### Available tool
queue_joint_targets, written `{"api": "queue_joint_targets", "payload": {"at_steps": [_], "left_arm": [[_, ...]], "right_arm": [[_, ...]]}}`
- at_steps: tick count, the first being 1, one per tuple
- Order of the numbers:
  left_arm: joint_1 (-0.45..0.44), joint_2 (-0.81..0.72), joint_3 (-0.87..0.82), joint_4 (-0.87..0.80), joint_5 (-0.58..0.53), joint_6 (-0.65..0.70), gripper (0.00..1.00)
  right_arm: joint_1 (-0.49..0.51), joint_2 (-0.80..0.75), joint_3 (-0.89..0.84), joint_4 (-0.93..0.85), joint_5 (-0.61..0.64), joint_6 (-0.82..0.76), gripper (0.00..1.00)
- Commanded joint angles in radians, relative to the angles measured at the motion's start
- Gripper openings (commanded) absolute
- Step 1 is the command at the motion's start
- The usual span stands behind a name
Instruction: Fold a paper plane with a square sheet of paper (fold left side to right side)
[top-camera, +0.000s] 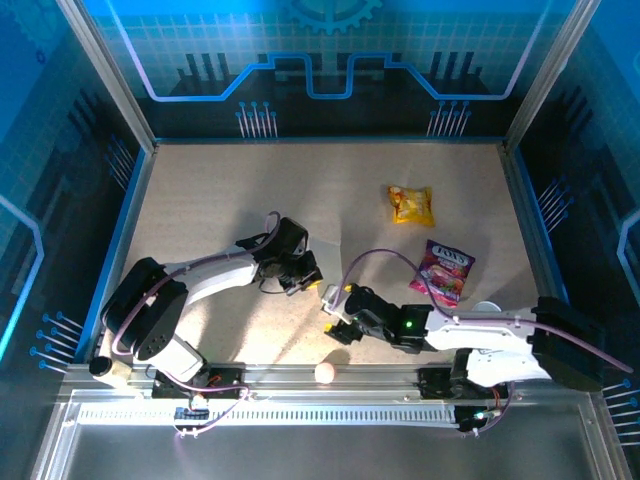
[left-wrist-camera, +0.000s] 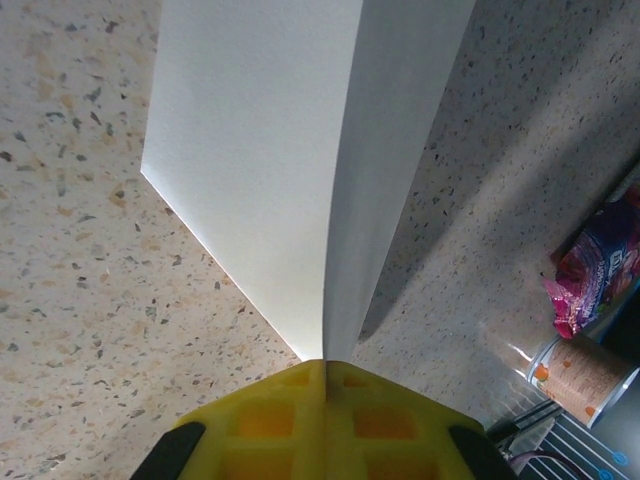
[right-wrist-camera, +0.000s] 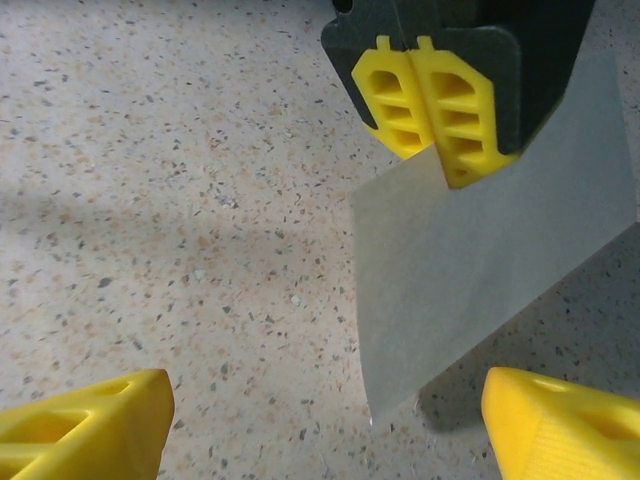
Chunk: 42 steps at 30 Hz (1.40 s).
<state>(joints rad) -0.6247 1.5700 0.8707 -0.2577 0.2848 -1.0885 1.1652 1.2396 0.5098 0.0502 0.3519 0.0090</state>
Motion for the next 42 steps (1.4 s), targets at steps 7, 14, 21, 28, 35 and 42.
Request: {"api": "queue_joint_targets", "payload": {"at_steps": [7,14,21,28,35,42], "left_arm": [[-0.018,0.007,0.030,-0.025,-0.017,-0.028,0.02],[-0.021,0.004,0.021,-0.020,-0.018,-0.030,0.03],[-0.021,0.002,0.016,-0.016,-0.013,-0.031,0.06],[-0.011,-0.036,0.010,-0.034,-0.029,-0.012,0.23],[0.078,-0.186,-0.024,-0.070,-0.019,0.116,0.47],[0.137,-0.204,0.007,-0.083,0.031,0.267,0.36]], "right_arm": [[-0.001,0.148,0.081,0.181,0.082,-0.017,0.78],[-0.033,0.156,0.090,0.195,0.081,-0.013,0.67],[-0.055,0.162,0.101,0.170,0.038,-0.005,0.34],[-0.081,0.129,0.077,0.131,-0.008,0.043,0.01],[-0.136,0.045,0.014,0.126,-0.149,0.127,0.00],[-0.217,0.009,-0.047,0.174,-0.353,0.238,0.00]]}}
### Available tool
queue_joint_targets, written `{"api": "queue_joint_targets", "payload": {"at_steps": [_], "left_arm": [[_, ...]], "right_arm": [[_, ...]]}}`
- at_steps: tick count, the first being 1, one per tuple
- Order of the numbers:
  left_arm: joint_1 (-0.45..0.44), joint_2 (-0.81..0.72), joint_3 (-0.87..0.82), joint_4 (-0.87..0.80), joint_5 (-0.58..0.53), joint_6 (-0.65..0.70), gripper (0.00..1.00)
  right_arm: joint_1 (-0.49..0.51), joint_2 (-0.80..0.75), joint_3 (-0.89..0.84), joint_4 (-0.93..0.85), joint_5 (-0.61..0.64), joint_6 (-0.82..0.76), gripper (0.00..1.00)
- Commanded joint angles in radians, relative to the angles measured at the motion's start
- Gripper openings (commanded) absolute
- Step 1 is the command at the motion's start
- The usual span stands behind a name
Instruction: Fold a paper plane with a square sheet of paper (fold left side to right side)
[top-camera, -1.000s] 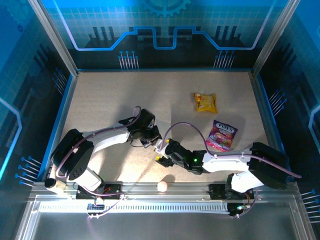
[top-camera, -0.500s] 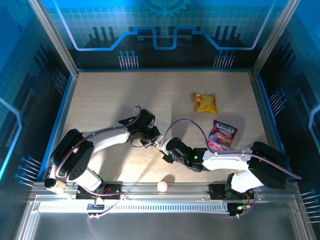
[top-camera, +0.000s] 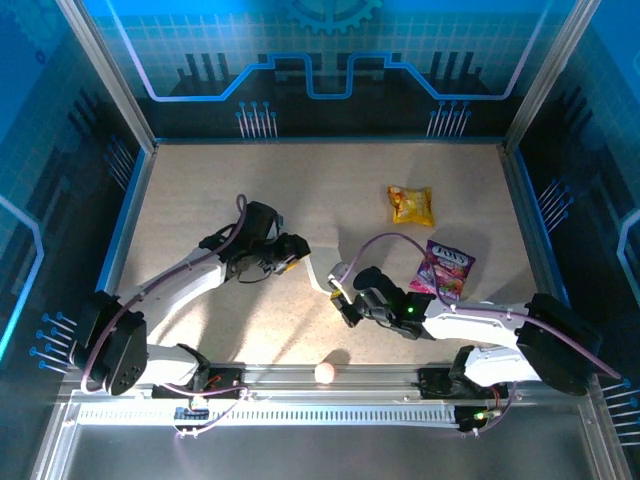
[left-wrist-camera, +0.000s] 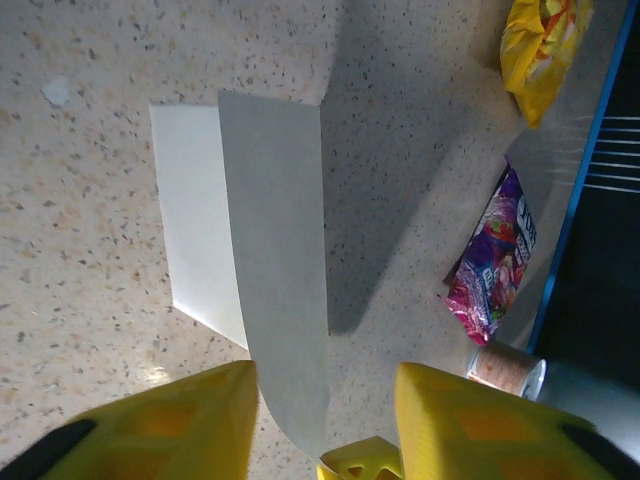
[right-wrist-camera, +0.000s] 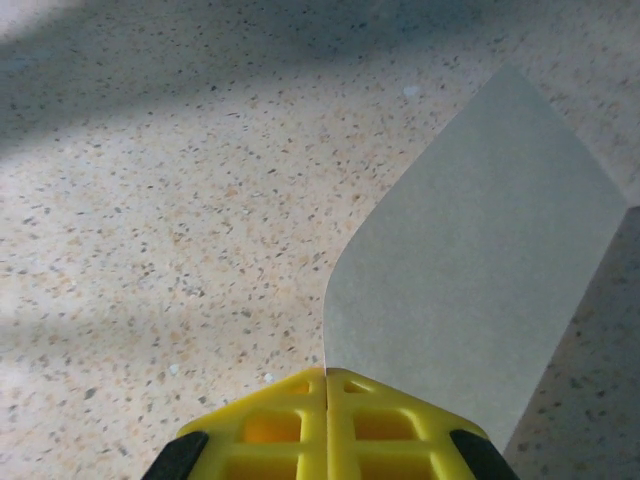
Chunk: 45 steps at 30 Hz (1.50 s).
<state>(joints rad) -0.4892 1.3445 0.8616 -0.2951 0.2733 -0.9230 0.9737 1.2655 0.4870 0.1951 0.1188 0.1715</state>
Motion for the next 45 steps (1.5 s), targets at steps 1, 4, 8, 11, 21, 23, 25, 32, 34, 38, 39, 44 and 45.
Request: {"api": "queue_joint_targets", "payload": {"at_steps": [1,4,8,11,21,23,25,32,34,38,39,44,45], "left_arm": [[0.001,0.047,0.035,-0.044,0.058,0.117,0.33],[-0.010,0.136,0.093,-0.036,0.108,0.149,0.26],[-0.049,0.280,0.207,-0.065,0.131,0.200,0.21],[-0.077,0.396,0.304,-0.108,0.136,0.245,0.19],[-0.098,0.628,0.438,-0.139,0.132,0.285,0.13],[-0.098,0.647,0.439,-0.137,0.126,0.286,0.12],[-0.098,0.665,0.436,-0.133,0.115,0.285,0.10],[-0.101,0.697,0.405,-0.106,0.097,0.291,0.06],[-0.103,0.699,0.398,-0.105,0.086,0.296,0.06],[-0.105,0.708,0.392,-0.111,0.073,0.315,0.05],[-0.104,0.709,0.392,-0.111,0.071,0.318,0.05],[-0.106,0.709,0.397,-0.121,0.066,0.334,0.05],[-0.106,0.709,0.398,-0.122,0.066,0.335,0.05]], "right_arm": [[-0.038,-0.013,-0.031,0.040,-0.146,0.091,0.00],[-0.059,0.011,-0.042,0.068,-0.203,0.128,0.00],[-0.066,0.039,-0.044,0.101,-0.221,0.150,0.00],[-0.074,0.062,-0.051,0.134,-0.229,0.171,0.00],[-0.079,0.104,-0.052,0.166,-0.224,0.207,0.00],[-0.079,0.110,-0.052,0.170,-0.224,0.213,0.00],[-0.081,0.116,-0.050,0.173,-0.223,0.219,0.00],[-0.094,0.132,-0.039,0.155,-0.234,0.242,0.00],[-0.109,0.135,-0.036,0.147,-0.235,0.257,0.00],[-0.134,0.145,-0.011,0.097,-0.237,0.261,0.00],[-0.143,0.149,-0.005,0.090,-0.241,0.262,0.00],[-0.195,0.183,0.014,0.079,-0.262,0.287,0.00],[-0.203,0.193,0.022,0.057,-0.265,0.287,0.00]]}}
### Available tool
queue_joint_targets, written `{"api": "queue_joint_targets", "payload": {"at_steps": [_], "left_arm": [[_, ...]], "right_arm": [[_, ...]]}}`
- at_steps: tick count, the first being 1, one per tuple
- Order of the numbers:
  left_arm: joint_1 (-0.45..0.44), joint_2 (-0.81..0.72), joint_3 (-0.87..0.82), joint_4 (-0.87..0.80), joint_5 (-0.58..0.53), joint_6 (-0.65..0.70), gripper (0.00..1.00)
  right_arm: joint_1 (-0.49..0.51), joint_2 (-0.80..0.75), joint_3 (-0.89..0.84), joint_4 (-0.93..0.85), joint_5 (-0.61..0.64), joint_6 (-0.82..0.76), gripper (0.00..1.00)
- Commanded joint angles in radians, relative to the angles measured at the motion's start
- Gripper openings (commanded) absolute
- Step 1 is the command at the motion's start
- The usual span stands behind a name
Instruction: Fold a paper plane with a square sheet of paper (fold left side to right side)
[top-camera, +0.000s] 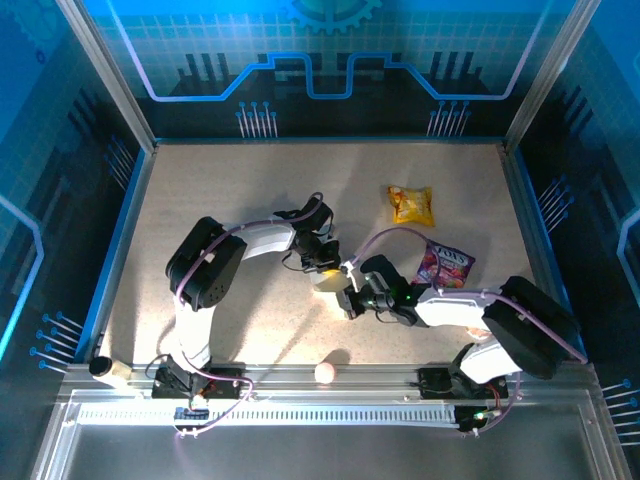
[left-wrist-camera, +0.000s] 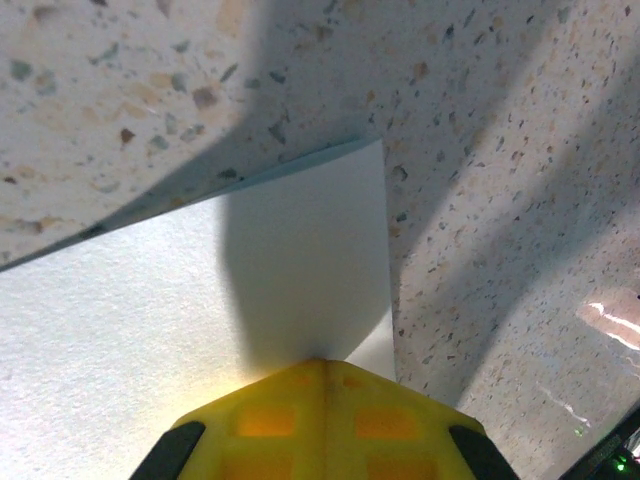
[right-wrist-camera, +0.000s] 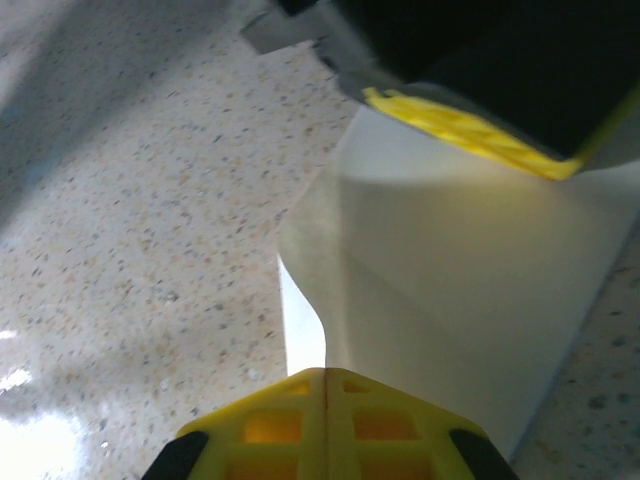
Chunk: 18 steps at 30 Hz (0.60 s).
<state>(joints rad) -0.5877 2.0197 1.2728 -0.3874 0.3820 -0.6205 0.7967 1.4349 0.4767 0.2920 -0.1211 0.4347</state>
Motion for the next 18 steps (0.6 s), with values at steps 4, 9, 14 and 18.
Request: {"api": "queue_joint_targets", "payload": {"at_steps": [4,9,14,18], "left_arm": [[-0.009,0.035,-0.009,-0.032,-0.045,0.039,0.04],[-0.011,0.035,-0.007,-0.032,-0.042,0.039,0.04],[-0.012,0.035,-0.006,-0.032,-0.038,0.041,0.04],[-0.011,0.036,-0.005,-0.036,-0.039,0.041,0.04]], "right_arm": [[-0.046,0.059,0.059,-0.060,-0.029,0.021,0.00],[-0.069,0.095,0.078,-0.060,-0.032,0.023,0.00],[-0.084,0.115,0.090,-0.055,-0.039,0.018,0.00],[-0.095,0.122,0.096,-0.051,-0.040,0.011,0.00]]}}
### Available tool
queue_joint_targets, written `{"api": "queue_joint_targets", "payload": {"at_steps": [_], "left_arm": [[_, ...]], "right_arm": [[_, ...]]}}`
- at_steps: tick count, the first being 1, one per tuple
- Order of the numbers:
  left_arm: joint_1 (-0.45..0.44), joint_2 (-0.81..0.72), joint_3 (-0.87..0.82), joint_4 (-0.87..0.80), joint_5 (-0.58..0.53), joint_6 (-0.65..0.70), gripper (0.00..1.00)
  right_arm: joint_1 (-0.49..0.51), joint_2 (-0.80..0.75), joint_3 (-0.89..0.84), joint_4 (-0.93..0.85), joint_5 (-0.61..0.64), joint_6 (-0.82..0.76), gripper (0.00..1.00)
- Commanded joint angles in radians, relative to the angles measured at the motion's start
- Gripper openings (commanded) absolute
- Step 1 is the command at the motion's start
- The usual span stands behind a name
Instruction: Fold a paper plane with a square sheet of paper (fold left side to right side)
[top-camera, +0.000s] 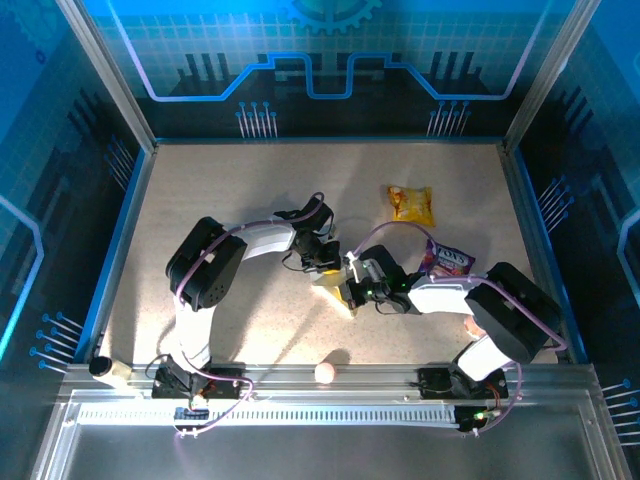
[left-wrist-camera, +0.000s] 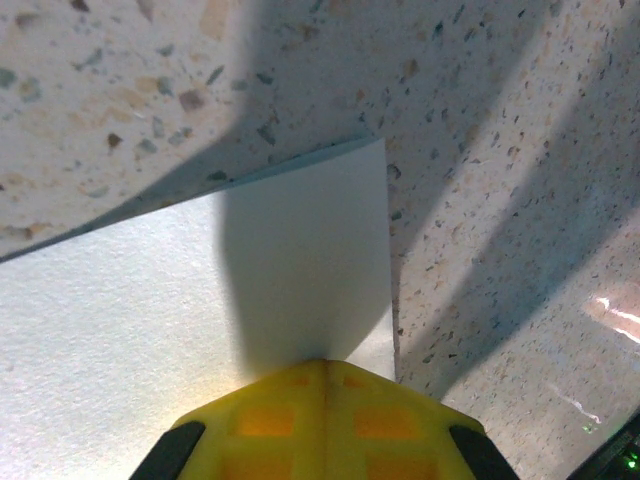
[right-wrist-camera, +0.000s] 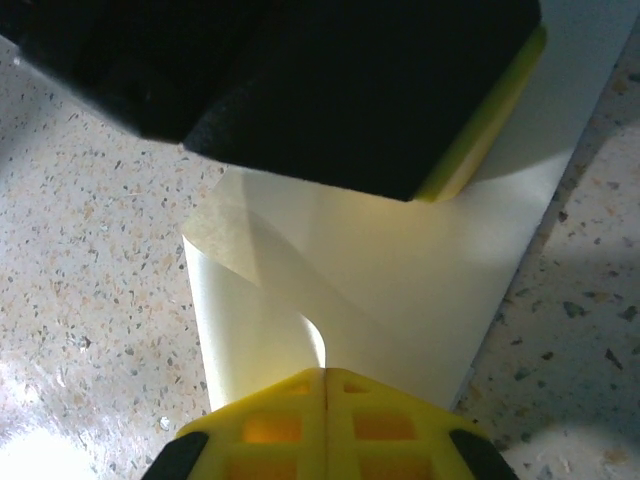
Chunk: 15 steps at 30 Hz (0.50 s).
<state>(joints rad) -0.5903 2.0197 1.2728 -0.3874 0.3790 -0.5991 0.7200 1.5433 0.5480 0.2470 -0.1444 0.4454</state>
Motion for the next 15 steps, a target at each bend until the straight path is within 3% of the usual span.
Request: {"api": "queue_joint_targets", "payload": {"at_steps": [1,15], "left_arm": [[-0.009,0.036,-0.003,-0.036,-0.035,0.020,0.04],[-0.012,0.033,-0.002,-0.043,-0.042,0.016,0.04]], "right_arm": [[-0.021,0.015,0.026,-0.008,-0.017,0.000,0.00],[-0.040,0.018,0.024,-0.014,-0.015,-0.010,0.00]]}}
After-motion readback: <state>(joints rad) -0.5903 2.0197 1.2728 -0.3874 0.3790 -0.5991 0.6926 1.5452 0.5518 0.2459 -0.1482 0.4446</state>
